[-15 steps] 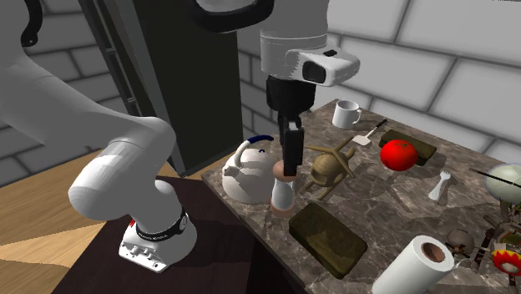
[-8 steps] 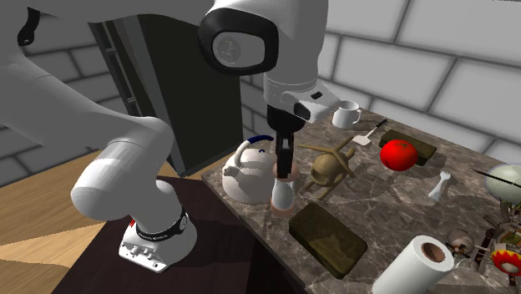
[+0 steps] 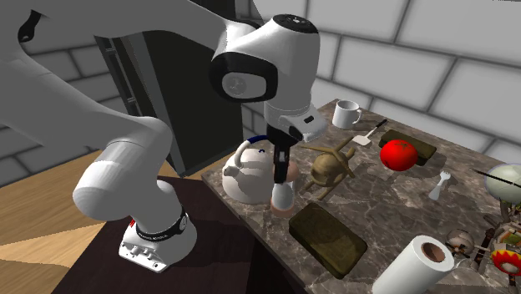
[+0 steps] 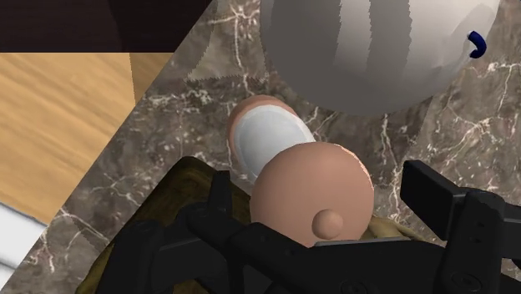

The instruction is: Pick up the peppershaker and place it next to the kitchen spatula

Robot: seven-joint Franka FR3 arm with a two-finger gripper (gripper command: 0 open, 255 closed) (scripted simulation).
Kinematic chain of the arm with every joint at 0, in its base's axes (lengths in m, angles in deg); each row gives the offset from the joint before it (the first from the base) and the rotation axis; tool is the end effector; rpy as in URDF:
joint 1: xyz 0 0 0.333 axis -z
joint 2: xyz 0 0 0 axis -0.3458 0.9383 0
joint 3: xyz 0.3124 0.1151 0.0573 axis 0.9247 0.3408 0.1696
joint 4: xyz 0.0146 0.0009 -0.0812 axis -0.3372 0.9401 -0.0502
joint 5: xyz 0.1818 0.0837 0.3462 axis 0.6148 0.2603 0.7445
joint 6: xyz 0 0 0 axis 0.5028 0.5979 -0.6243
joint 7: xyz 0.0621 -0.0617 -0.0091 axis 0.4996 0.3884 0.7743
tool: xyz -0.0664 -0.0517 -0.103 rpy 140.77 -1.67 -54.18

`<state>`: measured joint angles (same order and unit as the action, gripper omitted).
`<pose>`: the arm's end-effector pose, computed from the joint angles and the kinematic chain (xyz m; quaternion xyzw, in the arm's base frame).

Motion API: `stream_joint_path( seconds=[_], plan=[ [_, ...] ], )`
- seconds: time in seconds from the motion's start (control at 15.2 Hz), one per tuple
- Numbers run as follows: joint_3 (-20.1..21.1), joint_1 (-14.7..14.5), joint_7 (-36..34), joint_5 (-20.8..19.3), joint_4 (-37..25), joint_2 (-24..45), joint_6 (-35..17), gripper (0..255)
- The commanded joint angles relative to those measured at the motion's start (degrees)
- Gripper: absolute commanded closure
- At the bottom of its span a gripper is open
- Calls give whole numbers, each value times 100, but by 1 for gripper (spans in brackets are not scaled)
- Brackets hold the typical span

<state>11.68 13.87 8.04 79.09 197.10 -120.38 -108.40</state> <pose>0.3039 0.0958 0.3949 -0.9980 -0.0198 0.0097 0.0585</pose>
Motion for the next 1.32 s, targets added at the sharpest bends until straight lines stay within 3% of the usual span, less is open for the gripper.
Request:
stream_joint_path(
  seconds=[0.0,0.59,0.66,1.25],
  plan=[
    [34,-24,5,44,120,74,-199,0],
    [43,-30,7,55,150,97,-253,0],
    [43,-30,7,55,150,97,-253,255],
    [43,-29,8,55,151,99,-254,255]
  ],
)
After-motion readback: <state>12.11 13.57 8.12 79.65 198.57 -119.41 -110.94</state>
